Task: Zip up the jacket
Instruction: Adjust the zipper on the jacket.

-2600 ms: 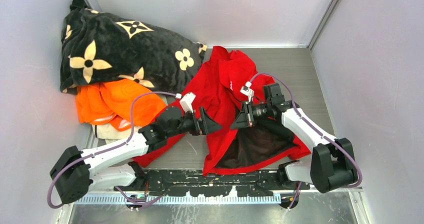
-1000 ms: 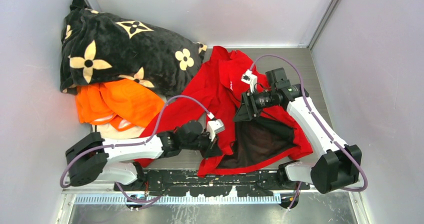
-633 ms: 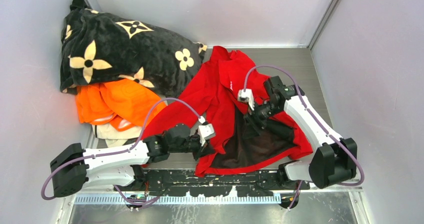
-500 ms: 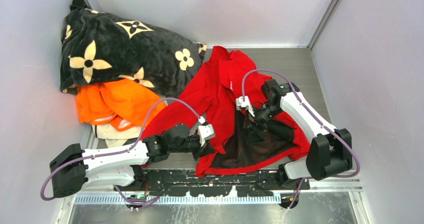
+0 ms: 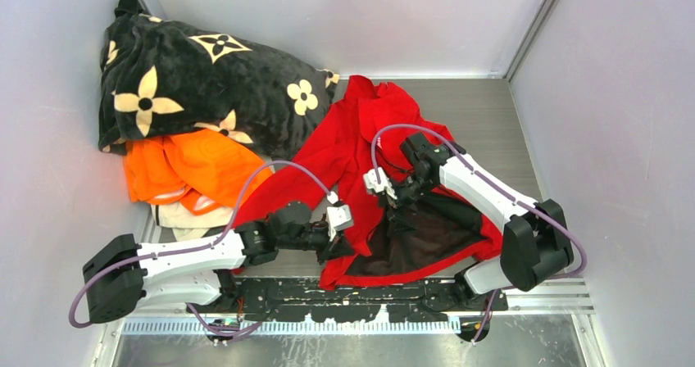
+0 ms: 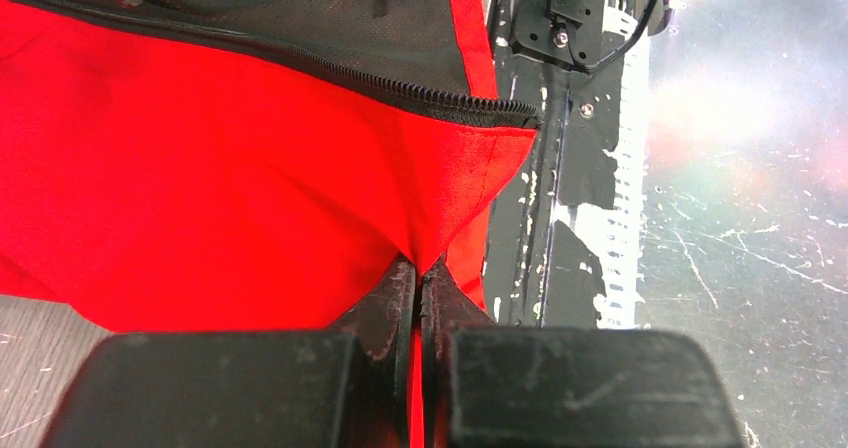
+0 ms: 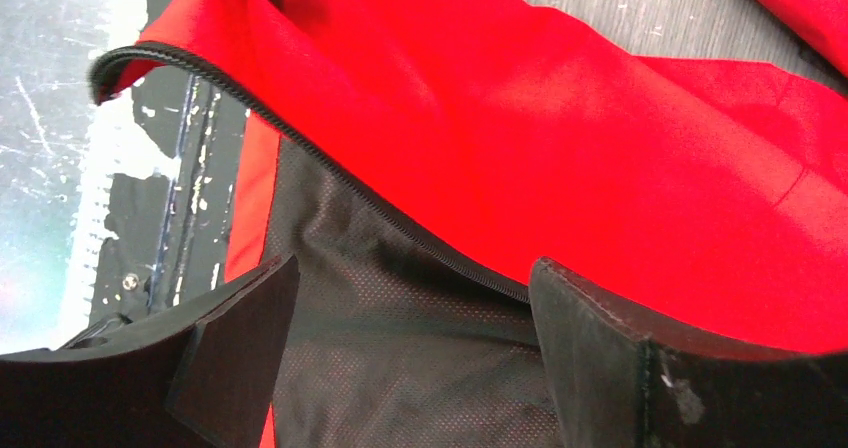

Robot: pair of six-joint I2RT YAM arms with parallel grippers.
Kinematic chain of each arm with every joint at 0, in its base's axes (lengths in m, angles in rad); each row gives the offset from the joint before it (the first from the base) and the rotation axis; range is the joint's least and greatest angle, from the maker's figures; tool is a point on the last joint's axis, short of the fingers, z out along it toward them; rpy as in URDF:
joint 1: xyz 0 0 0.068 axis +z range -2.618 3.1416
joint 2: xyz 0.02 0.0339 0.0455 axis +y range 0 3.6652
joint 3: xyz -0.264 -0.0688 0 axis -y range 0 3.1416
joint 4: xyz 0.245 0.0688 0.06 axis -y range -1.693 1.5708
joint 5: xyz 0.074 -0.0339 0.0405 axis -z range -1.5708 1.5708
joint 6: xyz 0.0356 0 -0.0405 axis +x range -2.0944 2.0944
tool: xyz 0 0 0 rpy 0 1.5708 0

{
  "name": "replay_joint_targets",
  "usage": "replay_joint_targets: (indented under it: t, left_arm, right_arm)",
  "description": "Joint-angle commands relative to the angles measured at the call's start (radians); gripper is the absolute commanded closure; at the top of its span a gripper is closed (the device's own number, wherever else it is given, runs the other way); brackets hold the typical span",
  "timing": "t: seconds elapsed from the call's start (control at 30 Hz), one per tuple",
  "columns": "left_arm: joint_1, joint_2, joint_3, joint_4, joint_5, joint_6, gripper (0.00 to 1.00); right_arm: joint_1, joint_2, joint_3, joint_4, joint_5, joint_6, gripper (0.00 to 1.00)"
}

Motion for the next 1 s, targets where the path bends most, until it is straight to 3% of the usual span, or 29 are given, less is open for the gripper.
replay_joint_targets:
  t: [0.0,0.33,0.4,0.47,0.6,0.77,0.83,0.97]
  left_arm:
    - [0.01,0.01,0.036,0.079,0.056,-0.026,1.0]
    - [0.021,0.044,0.044,0.115,0.111,-0.067,1.0]
    - [0.02,0.051,0.045,0.117,0.125,-0.073,1.0]
    - [0.021,0.068,0.041,0.121,0.137,-0.082,1.0]
    - [0.025,0.106,0.045,0.131,0.15,-0.103,1.0]
    - [0.05,0.127,0.051,0.157,0.151,-0.159,0.99]
    - [0.062,0.127,0.044,0.192,0.161,-0.194,0.94]
    - [0.098,0.11,0.028,0.242,0.162,-0.301,0.65]
  right_arm:
    - [0.022,-0.02,-0.03,0.124,-0.004,0.081,0.13]
    - [0.063,-0.034,-0.096,0.26,0.034,0.184,0.38]
    - [0.069,-0.033,-0.089,0.27,0.048,0.193,0.48]
    - [0.07,-0.029,-0.066,0.272,0.079,0.204,0.65]
    - [0.071,-0.01,0.037,0.186,0.118,0.162,0.88]
    - [0.08,0.04,0.193,-0.025,0.144,0.043,0.98]
    - [0.084,0.054,0.236,-0.088,0.146,0.011,0.99]
    - [0.086,0.045,0.264,-0.144,0.159,-0.04,0.98]
